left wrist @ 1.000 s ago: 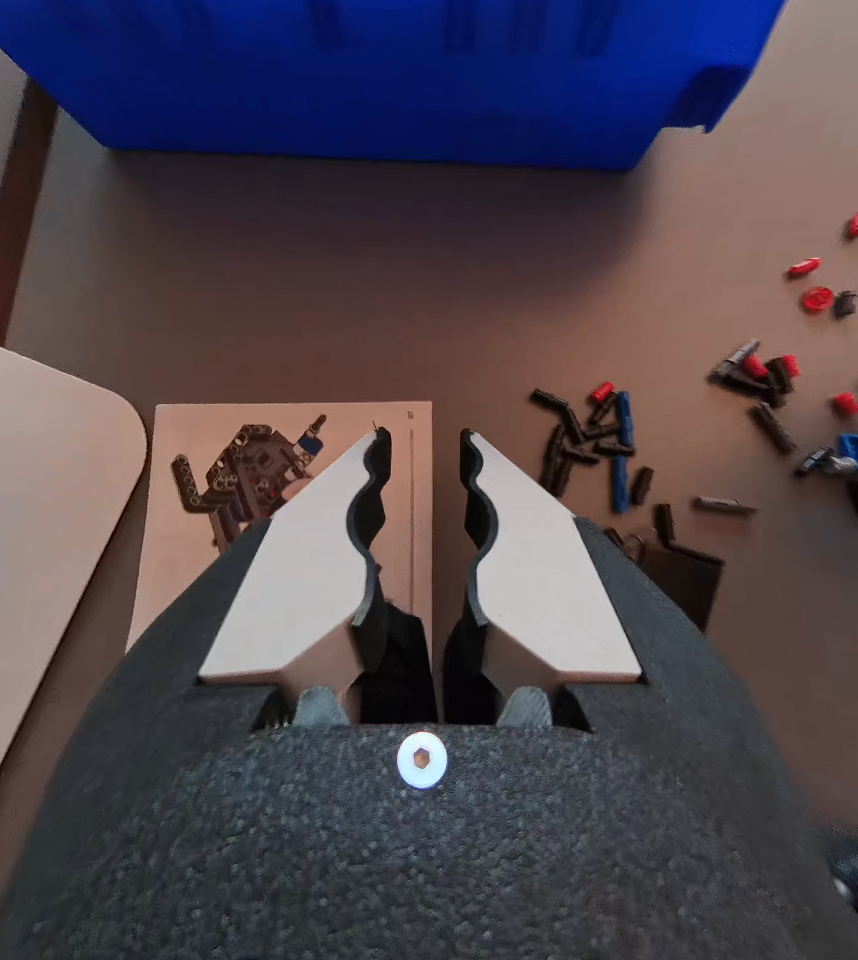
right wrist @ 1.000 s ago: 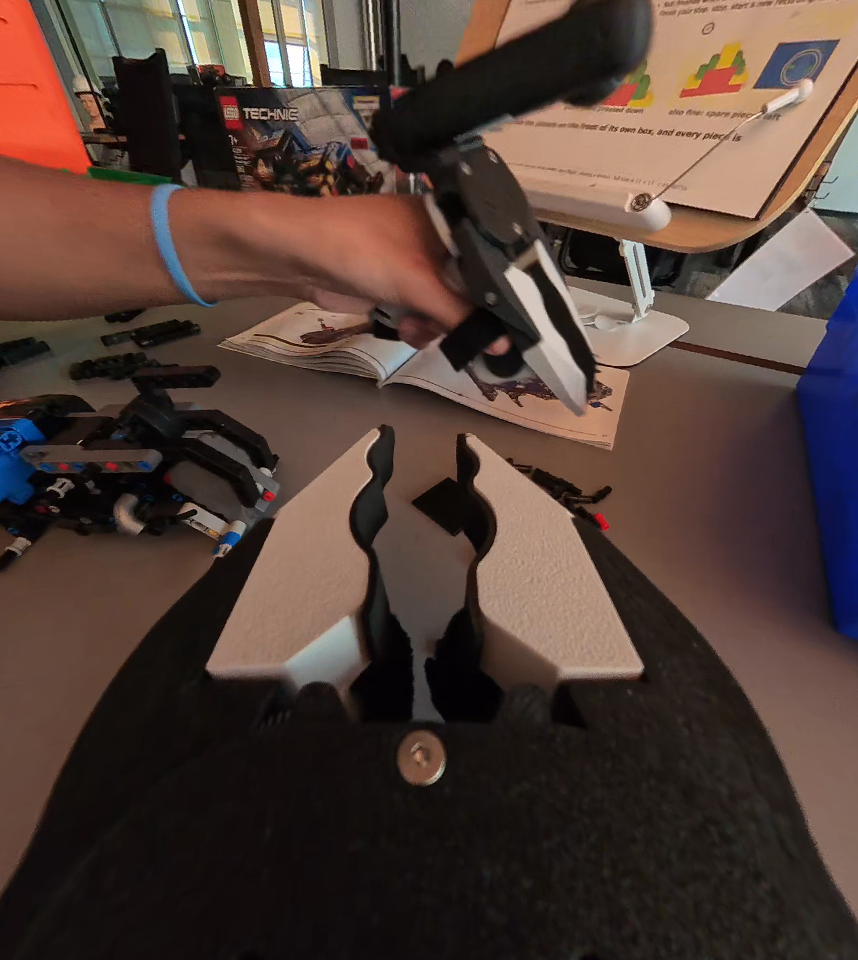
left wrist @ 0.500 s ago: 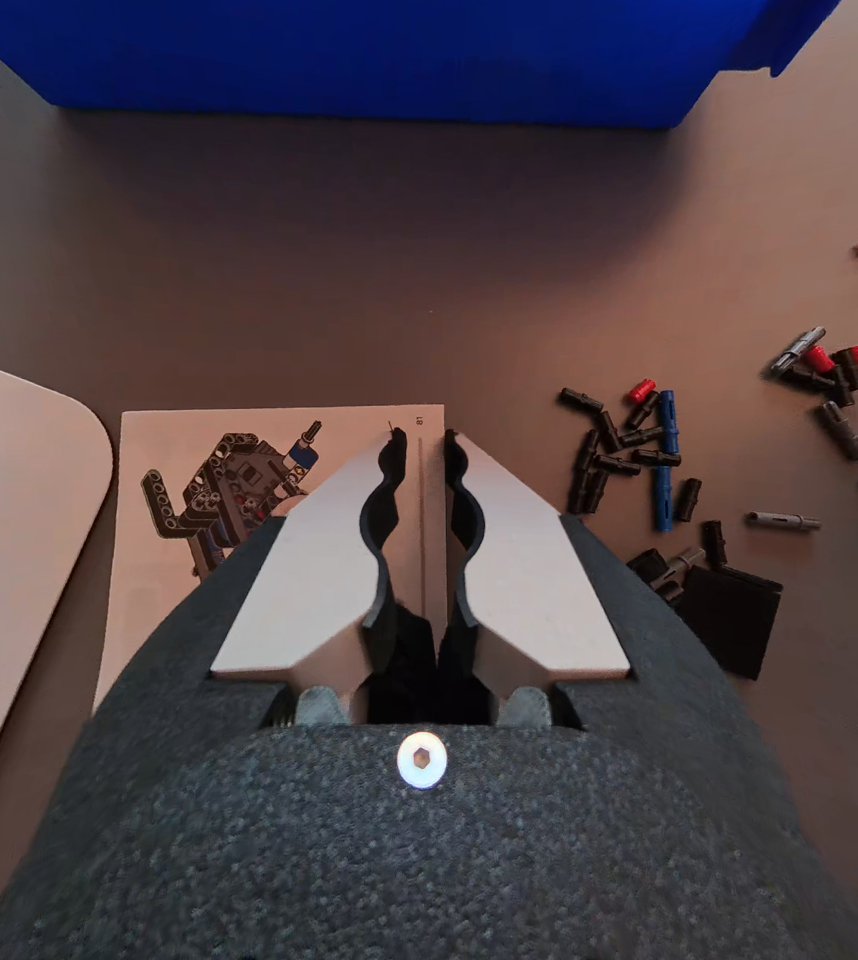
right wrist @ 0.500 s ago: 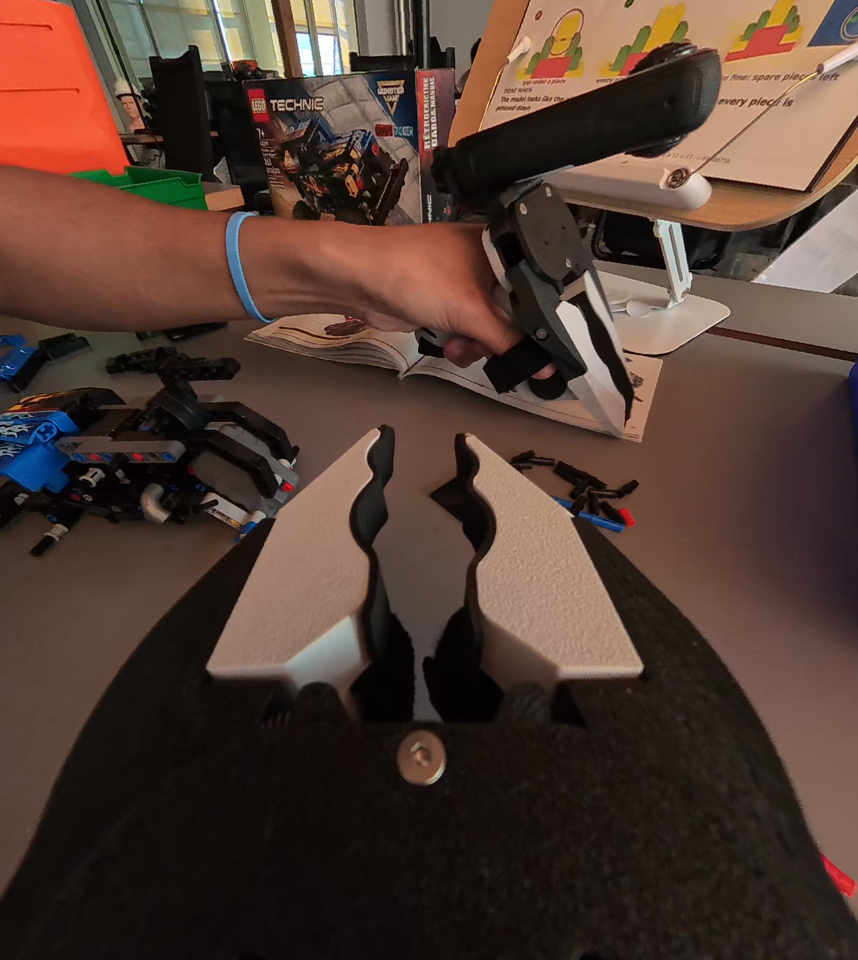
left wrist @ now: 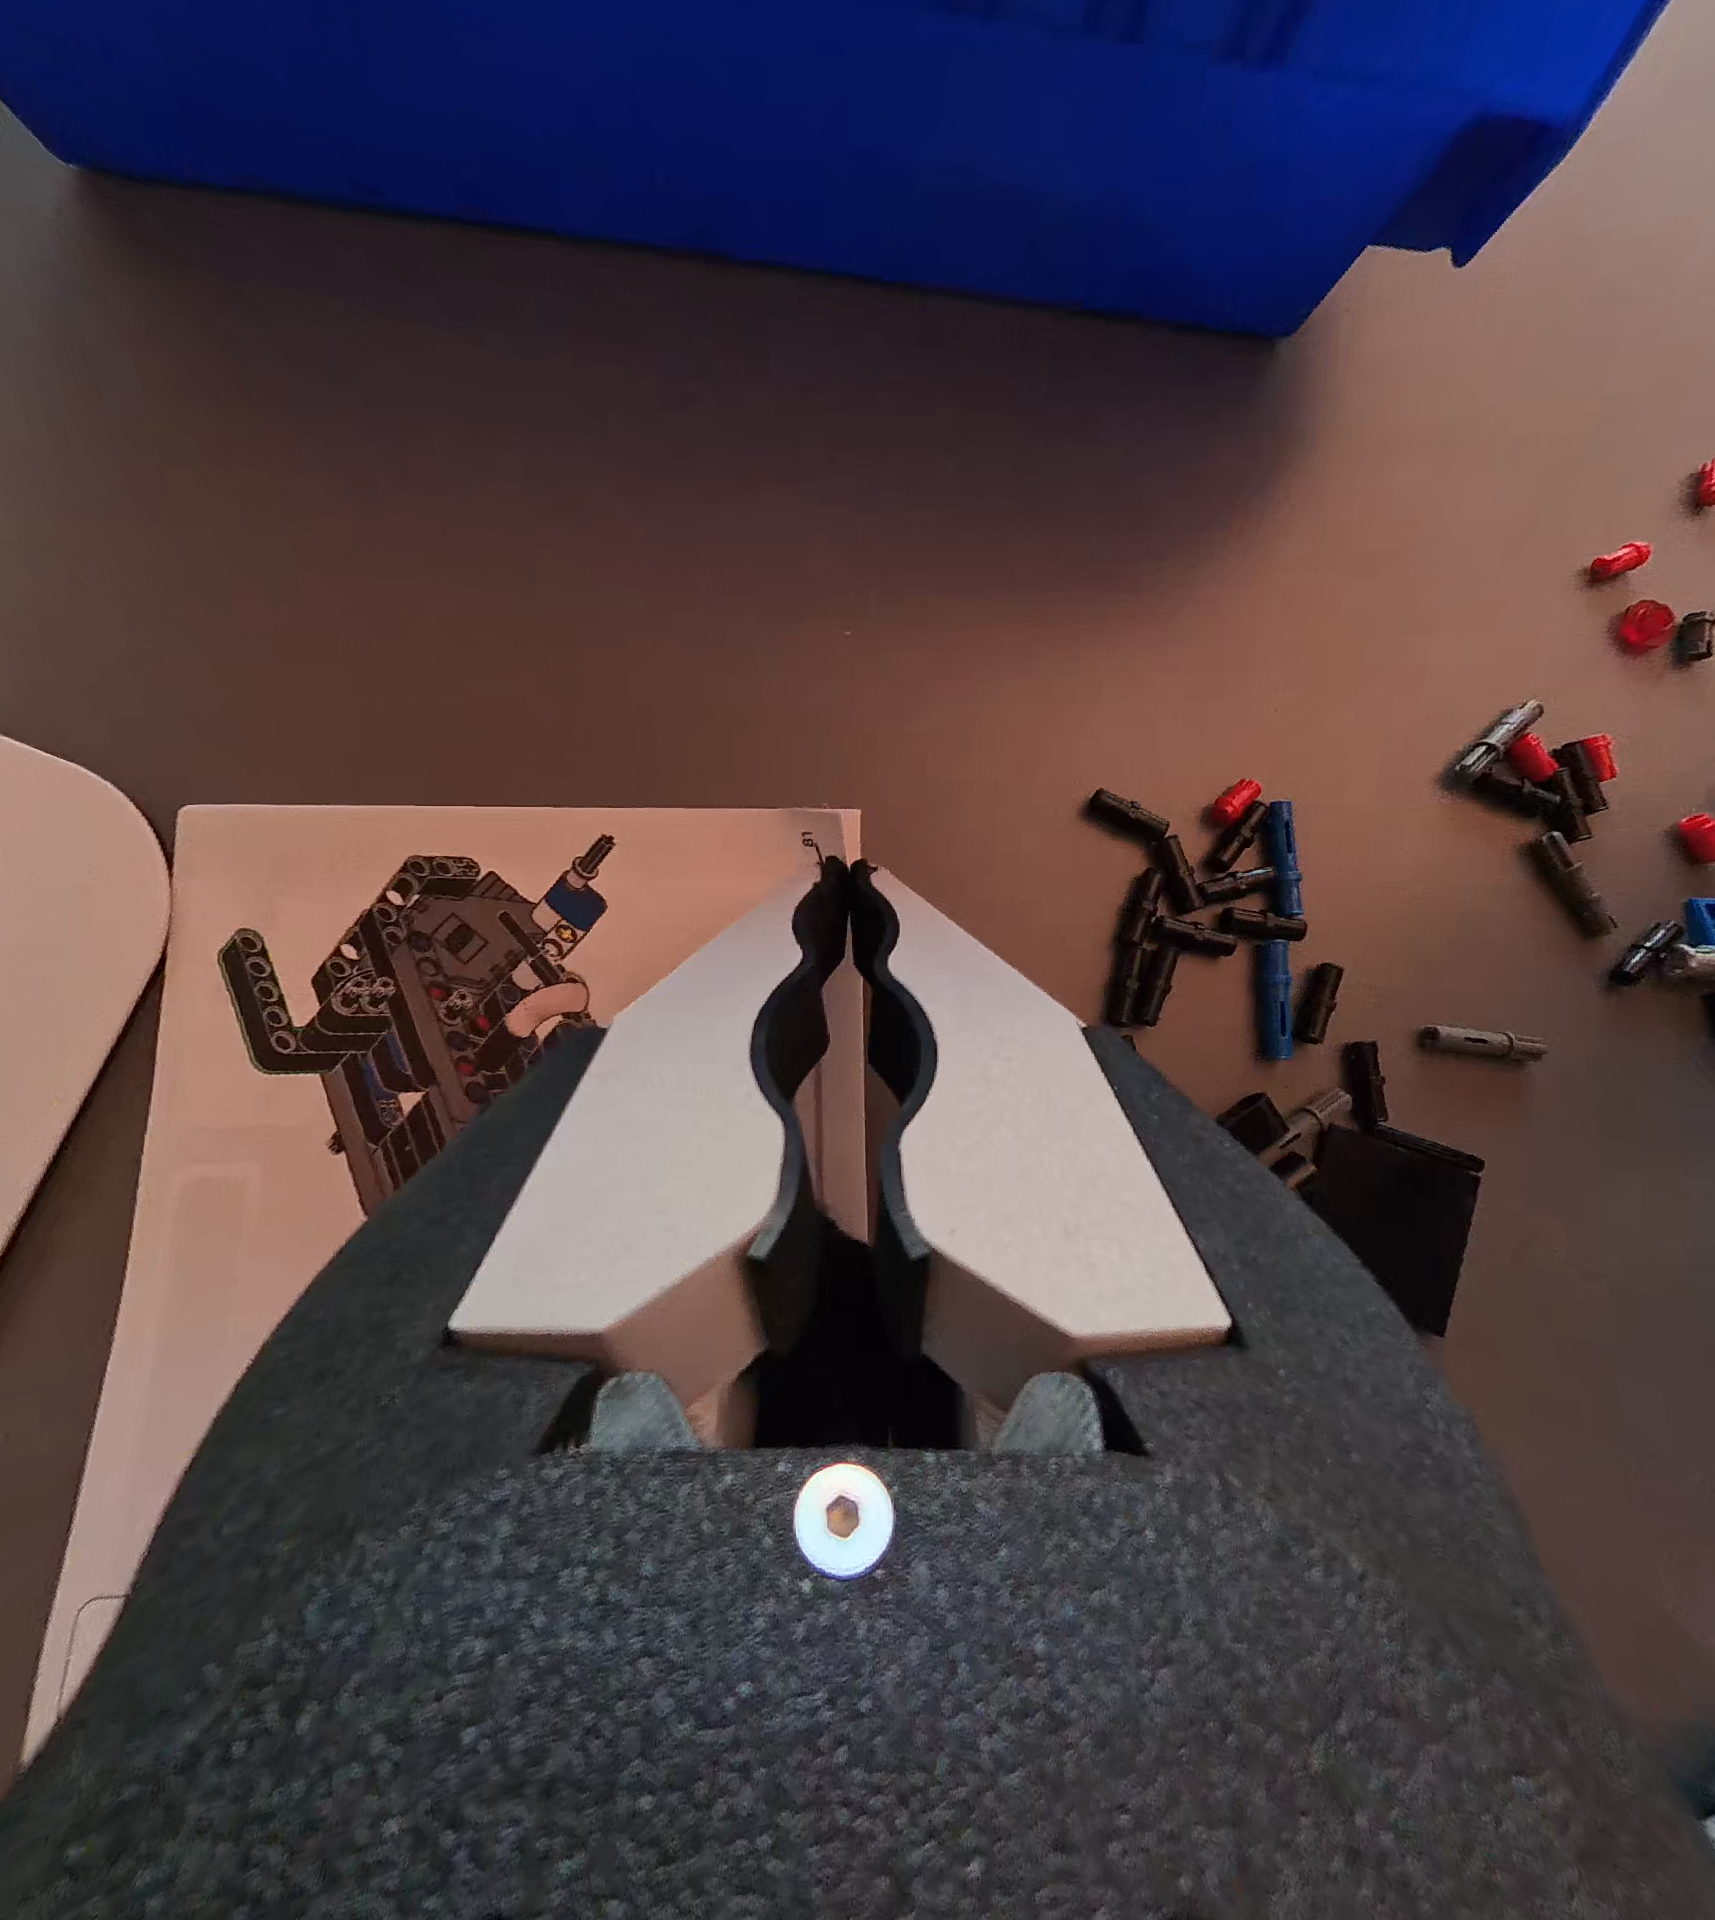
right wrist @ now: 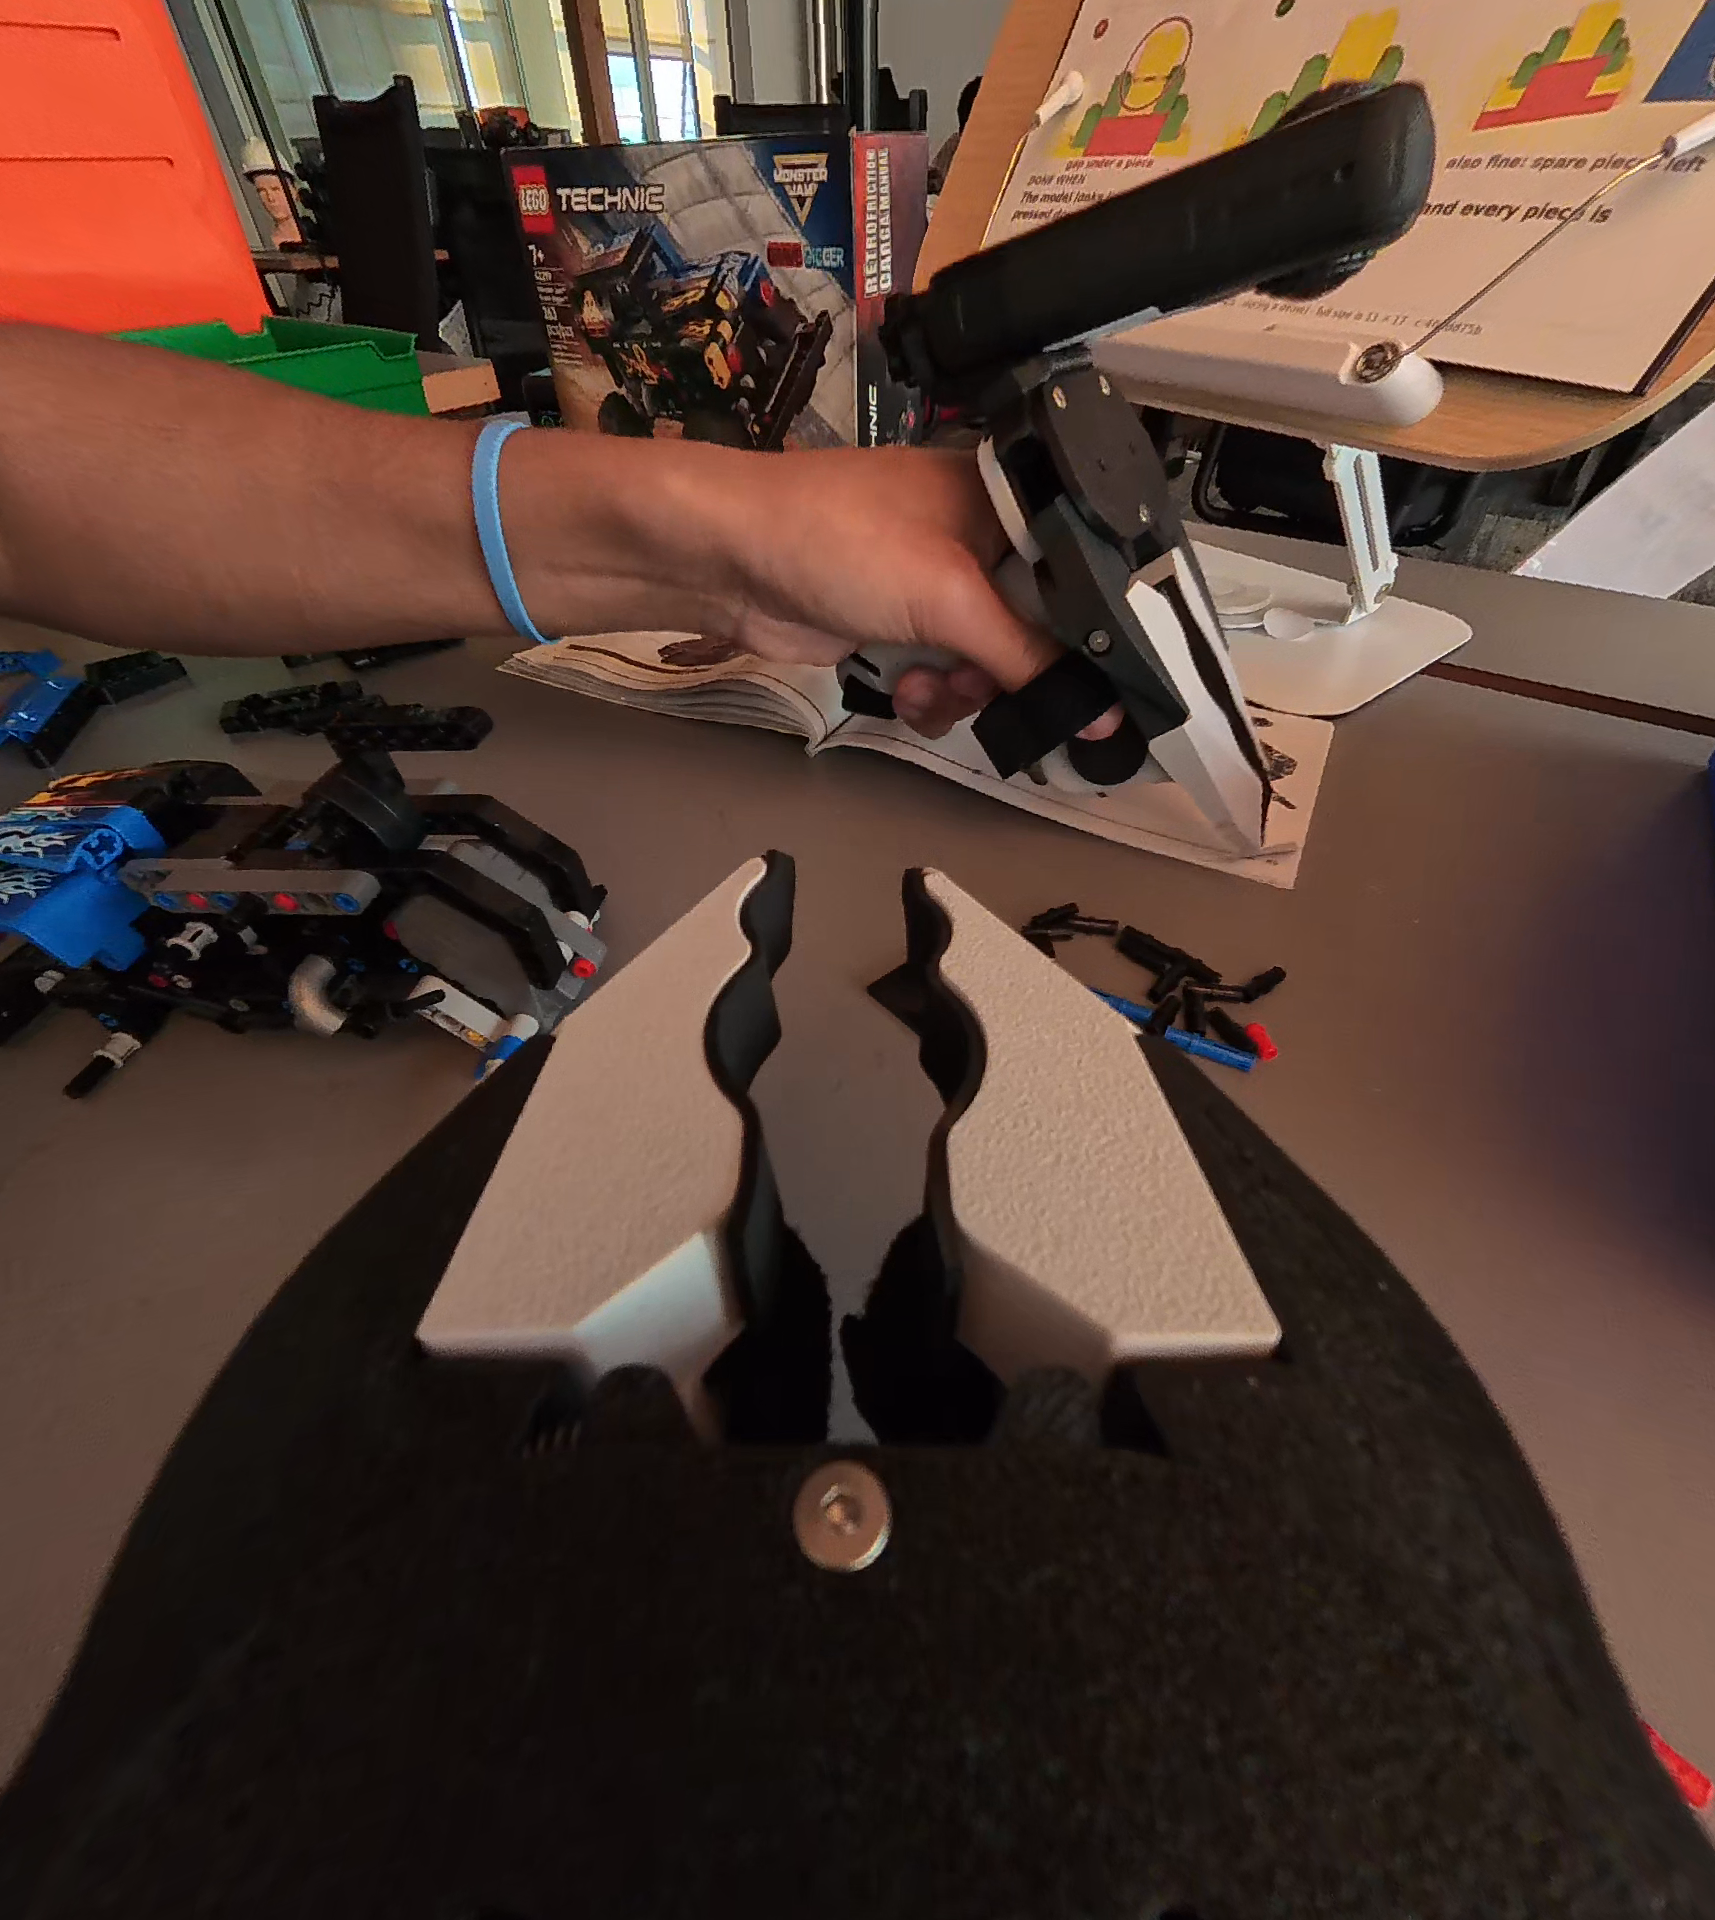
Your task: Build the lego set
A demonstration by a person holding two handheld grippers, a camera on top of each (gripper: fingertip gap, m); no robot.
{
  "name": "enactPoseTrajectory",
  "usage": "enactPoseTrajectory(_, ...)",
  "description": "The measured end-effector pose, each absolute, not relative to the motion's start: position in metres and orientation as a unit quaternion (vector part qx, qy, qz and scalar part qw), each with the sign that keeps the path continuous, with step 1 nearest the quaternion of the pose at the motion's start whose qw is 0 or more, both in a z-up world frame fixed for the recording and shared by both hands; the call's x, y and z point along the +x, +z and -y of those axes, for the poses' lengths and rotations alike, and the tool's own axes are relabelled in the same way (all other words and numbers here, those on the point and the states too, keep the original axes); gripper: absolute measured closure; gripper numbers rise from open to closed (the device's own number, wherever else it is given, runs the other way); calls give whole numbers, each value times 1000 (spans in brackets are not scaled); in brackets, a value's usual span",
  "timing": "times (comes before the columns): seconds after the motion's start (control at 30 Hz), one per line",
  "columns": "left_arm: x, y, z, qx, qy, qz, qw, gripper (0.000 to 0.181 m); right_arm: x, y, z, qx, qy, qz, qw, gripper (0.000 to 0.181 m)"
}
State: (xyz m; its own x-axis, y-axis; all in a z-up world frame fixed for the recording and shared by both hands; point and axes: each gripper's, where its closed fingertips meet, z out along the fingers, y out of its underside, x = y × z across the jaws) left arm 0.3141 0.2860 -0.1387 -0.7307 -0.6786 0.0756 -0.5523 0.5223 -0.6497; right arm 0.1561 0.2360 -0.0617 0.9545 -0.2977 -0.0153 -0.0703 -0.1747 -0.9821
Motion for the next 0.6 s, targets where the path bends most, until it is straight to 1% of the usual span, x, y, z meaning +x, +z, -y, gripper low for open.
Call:
enactPoseTrajectory(0.03, 314, -139, -286, -355, -336, -867, 95, 181, 156, -62, -236, -761, -90, -121, 631, 161)
enactPoseTrajectory(0.5, 314, -130, -294, -317, -327, -877, 152, 181, 168, -62, -233, -757, -115, -149, 626, 160)
enactPoseTrajectory(0.6, 313, -132, -298, -322, -328, -875, 153, 181, 188, -71, -229, -771, -134, -193, 591, 159)
